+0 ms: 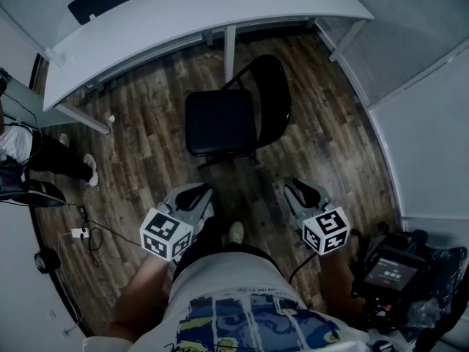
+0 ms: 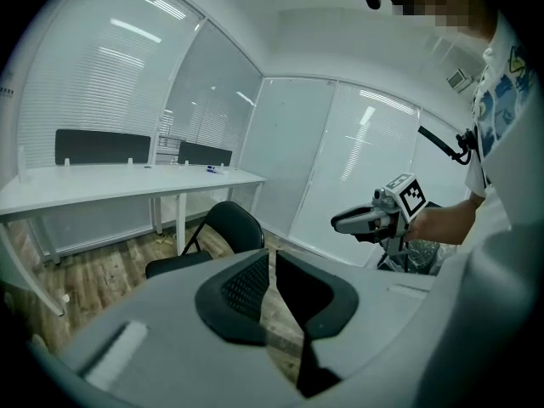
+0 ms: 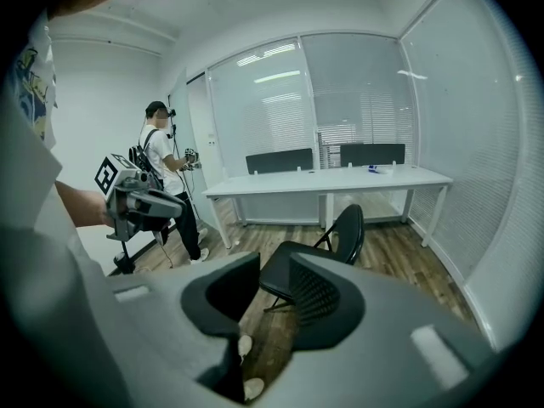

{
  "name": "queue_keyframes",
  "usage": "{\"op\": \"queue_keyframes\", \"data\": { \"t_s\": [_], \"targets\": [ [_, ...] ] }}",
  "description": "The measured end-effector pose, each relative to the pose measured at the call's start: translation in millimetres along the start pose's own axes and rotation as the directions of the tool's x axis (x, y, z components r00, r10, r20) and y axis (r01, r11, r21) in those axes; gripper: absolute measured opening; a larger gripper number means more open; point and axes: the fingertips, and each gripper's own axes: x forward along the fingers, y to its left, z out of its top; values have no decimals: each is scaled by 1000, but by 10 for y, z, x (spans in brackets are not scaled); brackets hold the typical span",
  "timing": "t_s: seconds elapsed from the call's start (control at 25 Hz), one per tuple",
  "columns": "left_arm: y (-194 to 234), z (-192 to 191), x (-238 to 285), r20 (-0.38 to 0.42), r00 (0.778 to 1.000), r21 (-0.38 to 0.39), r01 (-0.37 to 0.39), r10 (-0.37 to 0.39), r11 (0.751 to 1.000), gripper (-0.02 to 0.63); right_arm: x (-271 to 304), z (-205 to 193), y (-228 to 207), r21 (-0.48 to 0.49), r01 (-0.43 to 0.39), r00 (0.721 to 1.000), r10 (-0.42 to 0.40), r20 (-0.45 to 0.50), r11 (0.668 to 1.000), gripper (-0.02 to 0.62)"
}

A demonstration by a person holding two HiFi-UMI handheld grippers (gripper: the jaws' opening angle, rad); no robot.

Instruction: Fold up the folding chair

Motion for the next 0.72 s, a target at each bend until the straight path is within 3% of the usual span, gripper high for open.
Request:
{"op": "queue_keyframes", "data": {
  "t_s": [0.36, 0.72],
  "targets": [
    [564, 130, 127, -5, 999, 10, 35, -35, 999, 35, 484, 152, -170, 34, 65, 997, -63, -51, 997, 101],
    [1022, -45, 249, -44, 995, 18, 90, -89, 996, 46, 885, 65, -453, 100, 161, 984, -151, -97, 982, 101]
  ]
}}
